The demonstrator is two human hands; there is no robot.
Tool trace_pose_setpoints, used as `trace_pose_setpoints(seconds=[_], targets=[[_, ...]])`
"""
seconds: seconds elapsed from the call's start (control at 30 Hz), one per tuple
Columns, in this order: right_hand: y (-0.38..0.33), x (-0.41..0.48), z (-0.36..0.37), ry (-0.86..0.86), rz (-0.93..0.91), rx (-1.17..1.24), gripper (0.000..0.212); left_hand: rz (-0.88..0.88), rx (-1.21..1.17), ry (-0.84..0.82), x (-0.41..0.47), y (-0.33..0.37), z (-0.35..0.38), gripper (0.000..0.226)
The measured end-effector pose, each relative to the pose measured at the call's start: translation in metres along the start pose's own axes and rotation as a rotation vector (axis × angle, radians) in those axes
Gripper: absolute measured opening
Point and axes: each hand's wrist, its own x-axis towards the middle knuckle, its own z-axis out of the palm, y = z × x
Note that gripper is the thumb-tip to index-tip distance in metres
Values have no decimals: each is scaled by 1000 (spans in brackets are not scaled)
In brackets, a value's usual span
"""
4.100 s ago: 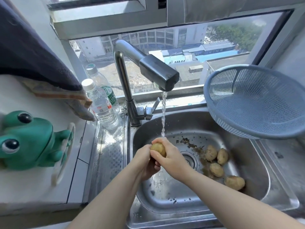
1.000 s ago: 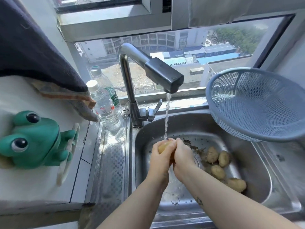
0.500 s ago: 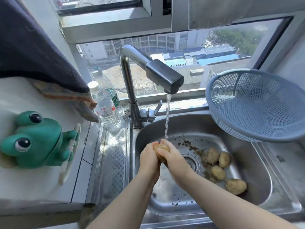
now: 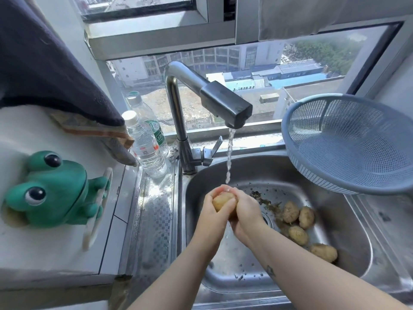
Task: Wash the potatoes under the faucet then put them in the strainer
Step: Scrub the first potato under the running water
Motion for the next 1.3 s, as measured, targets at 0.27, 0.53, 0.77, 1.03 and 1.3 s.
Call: trace_pose_setpoints(seconds=[0.27, 0.53, 0.77, 1.03, 1.3], targets=[[7, -9, -2, -240, -76, -200, 42, -168, -301, 231, 19, -2, 1, 9], [0, -6, -5, -321, -69, -326, 25, -118, -203, 211, 23, 0, 1, 23], [-1, 1, 8, -232, 20, -63, 26, -6, -51, 245, 24, 1, -7, 25], [-16, 2, -13, -473, 89, -201, 39, -146, -186, 159, 26, 13, -12, 23], [-11, 5, -5, -241, -8, -262, 24, 9, 136, 143, 24, 8, -6, 13]])
